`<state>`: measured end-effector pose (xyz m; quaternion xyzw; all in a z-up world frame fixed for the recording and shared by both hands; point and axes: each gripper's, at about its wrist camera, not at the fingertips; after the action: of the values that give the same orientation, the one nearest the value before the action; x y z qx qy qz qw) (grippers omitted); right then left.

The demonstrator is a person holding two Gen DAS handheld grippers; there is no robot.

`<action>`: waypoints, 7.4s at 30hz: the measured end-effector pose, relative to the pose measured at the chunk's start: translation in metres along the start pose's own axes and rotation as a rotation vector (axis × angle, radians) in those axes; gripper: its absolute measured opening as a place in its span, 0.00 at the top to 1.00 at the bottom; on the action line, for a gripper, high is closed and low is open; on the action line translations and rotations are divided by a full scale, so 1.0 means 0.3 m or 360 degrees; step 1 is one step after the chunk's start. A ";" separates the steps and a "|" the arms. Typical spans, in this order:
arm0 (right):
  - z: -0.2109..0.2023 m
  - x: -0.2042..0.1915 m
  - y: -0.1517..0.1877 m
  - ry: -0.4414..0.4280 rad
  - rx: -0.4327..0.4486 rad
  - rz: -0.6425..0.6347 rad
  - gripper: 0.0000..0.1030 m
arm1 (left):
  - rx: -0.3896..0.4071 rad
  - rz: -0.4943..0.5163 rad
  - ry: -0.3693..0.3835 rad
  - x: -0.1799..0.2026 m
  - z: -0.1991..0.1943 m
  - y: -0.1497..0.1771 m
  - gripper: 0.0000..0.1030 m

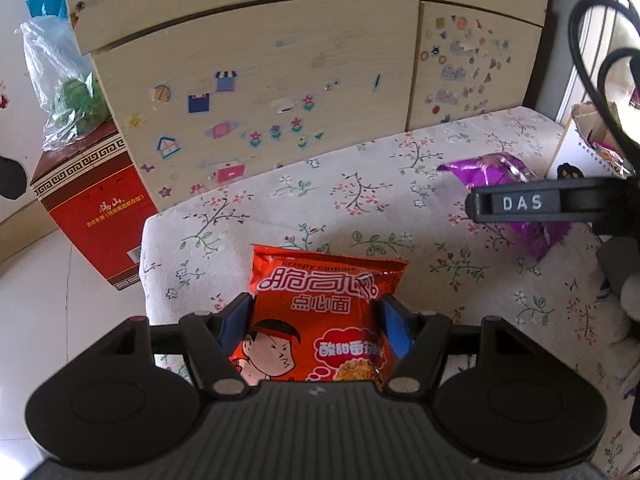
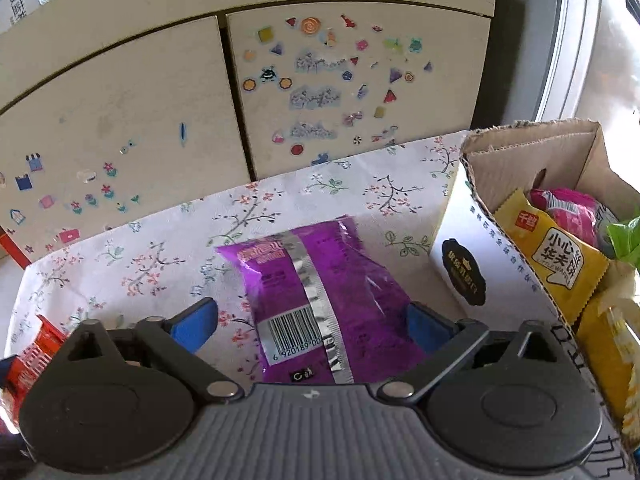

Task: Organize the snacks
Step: 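Close the right tool on the purple packet while the left tool holds the red packet, then lift both packets and carry them toward the cardboard box, then lower both packets into the box and open both tools, then withdraw both tools from the filled box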

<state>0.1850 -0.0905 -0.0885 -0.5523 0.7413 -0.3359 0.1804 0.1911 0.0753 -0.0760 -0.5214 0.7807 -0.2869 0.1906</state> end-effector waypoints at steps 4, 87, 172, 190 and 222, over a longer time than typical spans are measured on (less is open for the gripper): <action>-0.013 0.000 0.004 -0.0022 0.0005 -0.0082 0.32 | -0.0006 0.0005 -0.0015 0.015 0.004 -0.006 0.37; -0.154 0.076 0.008 -0.0660 -0.0282 -0.0541 0.50 | 0.0018 0.0201 -0.0103 0.146 -0.110 0.019 0.35; -0.411 0.795 -0.103 -0.0255 0.0182 0.0436 0.35 | 0.0346 0.0427 0.0541 0.922 -0.226 -0.198 0.15; -0.478 0.823 -0.058 -0.0212 0.0184 0.0486 0.16 | 0.0231 0.0351 0.0364 0.882 -0.298 -0.156 0.08; -0.588 0.817 0.175 0.0139 0.0031 0.0344 0.00 | 0.0059 0.0271 0.0158 0.848 -0.359 -0.081 0.06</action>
<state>-0.0438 -0.2595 0.0253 -0.4522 0.8004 -0.3455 0.1886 0.0464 -0.1400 0.0222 -0.4346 0.8253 -0.3095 0.1850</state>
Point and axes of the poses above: each gripper's, at about its wrist camera, not at the fingertips, and z roughly the way its jaws point, x to its right, y to its underside, and after that the axes turned 5 degrees about y, right-handed
